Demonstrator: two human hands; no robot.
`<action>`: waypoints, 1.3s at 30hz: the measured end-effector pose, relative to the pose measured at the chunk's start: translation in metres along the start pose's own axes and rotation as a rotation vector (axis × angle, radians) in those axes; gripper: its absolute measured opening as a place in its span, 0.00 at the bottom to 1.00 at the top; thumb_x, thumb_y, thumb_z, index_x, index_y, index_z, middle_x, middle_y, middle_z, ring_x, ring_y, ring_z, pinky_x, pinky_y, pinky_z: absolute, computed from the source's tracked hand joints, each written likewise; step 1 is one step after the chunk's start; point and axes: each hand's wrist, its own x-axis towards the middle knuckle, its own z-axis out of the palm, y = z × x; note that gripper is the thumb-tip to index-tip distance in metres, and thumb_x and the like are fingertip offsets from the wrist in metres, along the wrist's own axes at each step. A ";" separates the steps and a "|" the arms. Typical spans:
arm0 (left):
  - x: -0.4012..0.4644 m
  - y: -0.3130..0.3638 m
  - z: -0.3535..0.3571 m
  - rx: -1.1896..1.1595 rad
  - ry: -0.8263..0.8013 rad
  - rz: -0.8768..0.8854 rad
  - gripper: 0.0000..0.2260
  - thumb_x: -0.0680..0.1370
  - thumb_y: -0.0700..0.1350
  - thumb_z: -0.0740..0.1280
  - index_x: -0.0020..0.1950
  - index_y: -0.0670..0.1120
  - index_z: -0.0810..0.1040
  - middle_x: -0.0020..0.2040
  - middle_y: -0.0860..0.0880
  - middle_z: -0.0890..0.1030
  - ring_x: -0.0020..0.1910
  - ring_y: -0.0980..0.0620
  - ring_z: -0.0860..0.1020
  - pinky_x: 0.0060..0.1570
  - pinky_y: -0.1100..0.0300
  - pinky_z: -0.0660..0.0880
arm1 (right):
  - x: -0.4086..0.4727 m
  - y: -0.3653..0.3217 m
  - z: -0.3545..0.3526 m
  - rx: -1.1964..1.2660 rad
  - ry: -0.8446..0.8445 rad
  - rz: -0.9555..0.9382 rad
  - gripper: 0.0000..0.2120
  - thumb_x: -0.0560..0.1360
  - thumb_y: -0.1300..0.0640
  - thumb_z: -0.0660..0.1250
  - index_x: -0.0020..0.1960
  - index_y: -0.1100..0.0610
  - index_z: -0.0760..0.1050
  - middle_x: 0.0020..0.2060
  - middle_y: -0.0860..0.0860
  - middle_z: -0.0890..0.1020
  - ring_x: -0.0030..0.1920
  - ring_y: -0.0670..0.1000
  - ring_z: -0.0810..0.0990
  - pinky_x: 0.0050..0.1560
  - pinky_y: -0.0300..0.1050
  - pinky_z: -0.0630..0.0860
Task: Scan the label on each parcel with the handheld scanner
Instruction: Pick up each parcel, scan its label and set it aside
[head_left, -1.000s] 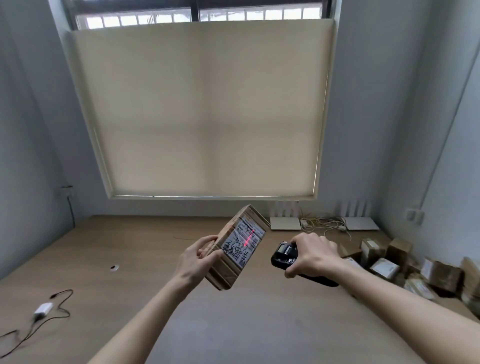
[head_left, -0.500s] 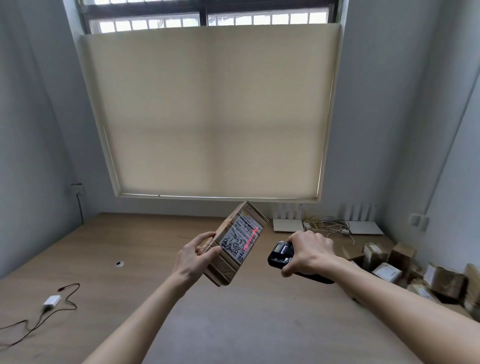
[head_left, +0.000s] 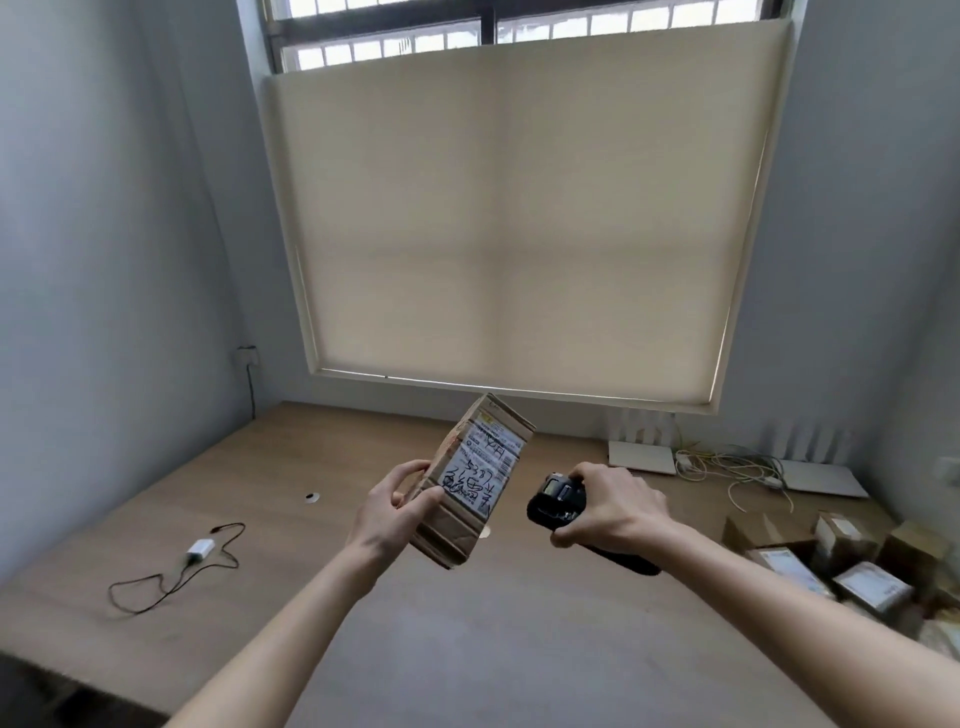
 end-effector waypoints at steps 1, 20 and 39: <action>-0.002 -0.004 -0.007 -0.037 0.019 -0.033 0.23 0.69 0.57 0.71 0.64 0.60 0.77 0.49 0.42 0.84 0.47 0.47 0.85 0.48 0.51 0.82 | 0.004 -0.009 0.006 0.072 -0.006 -0.022 0.35 0.60 0.36 0.79 0.63 0.43 0.75 0.55 0.46 0.83 0.55 0.52 0.81 0.49 0.45 0.73; -0.183 -0.133 -0.326 -0.366 0.635 -0.323 0.33 0.67 0.59 0.79 0.67 0.63 0.68 0.61 0.52 0.78 0.48 0.57 0.82 0.39 0.60 0.81 | -0.060 -0.400 0.165 0.675 -0.498 -0.778 0.27 0.63 0.46 0.82 0.61 0.49 0.83 0.52 0.50 0.86 0.53 0.49 0.85 0.60 0.51 0.81; -0.362 -0.290 -0.551 -0.321 0.999 -0.498 0.37 0.69 0.53 0.79 0.75 0.61 0.68 0.71 0.44 0.73 0.59 0.54 0.78 0.53 0.59 0.77 | -0.183 -0.693 0.372 0.455 -0.850 -1.057 0.21 0.64 0.48 0.82 0.55 0.51 0.86 0.44 0.46 0.88 0.46 0.43 0.86 0.51 0.45 0.82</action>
